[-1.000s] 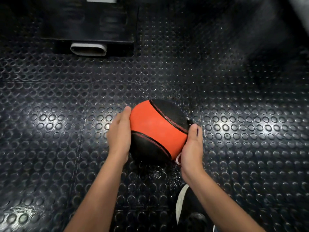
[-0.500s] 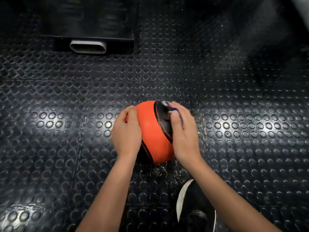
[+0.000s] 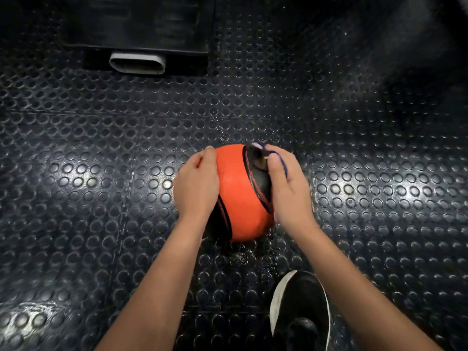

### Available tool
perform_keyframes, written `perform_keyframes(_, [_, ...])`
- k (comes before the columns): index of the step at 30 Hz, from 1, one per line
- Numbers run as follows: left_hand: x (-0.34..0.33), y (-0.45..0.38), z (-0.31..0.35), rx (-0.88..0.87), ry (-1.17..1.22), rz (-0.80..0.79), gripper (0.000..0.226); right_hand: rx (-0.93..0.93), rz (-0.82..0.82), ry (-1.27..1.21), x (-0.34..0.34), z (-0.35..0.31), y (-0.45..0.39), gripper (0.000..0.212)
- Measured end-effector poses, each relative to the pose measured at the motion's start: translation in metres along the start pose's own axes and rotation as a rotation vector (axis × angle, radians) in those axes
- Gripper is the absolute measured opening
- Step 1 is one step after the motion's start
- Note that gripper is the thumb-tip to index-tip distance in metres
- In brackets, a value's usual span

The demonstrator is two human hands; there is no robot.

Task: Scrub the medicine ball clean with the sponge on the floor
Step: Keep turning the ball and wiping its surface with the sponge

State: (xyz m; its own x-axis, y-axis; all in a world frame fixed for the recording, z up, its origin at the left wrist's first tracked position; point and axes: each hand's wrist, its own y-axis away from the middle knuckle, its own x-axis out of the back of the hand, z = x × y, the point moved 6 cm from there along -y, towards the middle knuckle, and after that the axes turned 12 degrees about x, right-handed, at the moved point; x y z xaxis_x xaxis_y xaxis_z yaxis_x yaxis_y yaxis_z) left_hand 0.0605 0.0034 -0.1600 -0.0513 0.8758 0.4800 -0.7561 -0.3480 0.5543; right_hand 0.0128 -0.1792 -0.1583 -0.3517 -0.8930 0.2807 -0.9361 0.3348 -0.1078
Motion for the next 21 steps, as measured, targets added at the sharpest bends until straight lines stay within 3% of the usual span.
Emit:
perform_keyframes(3, [-0.003,0.001,0.002,0.008,-0.017,-0.004,0.035,-0.424,-0.010,-0.260,0.005,0.045,-0.003,0.035])
perform_keyframes(6, [-0.005,0.001,0.007,-0.005,-0.027,-0.021,0.035,-0.646,-0.153,-0.282,0.006,0.059,0.005,0.060])
perform_keyframes(9, [-0.005,-0.001,0.009,-0.034,-0.045,-0.037,0.037,-0.590,-0.044,-0.288,0.007,0.051,-0.001,0.043])
perform_keyframes(11, [-0.004,-0.001,0.009,-0.050,-0.051,-0.051,0.035,-0.413,0.035,-0.263,0.012,0.031,-0.011,0.036])
perform_keyframes(16, [-0.004,-0.006,0.007,-0.072,-0.030,-0.091,0.034,0.062,-0.036,0.023,0.003,-0.012,-0.010,0.023])
perform_keyframes(18, [-0.004,-0.007,0.005,-0.056,0.004,-0.119,0.032,-0.021,-0.002,-0.058,0.005,0.010,-0.007,0.022])
perform_keyframes(21, [-0.001,-0.014,0.005,-0.063,-0.021,-0.172,0.028,-0.496,-0.101,-0.245,0.002,0.064,0.010,0.044])
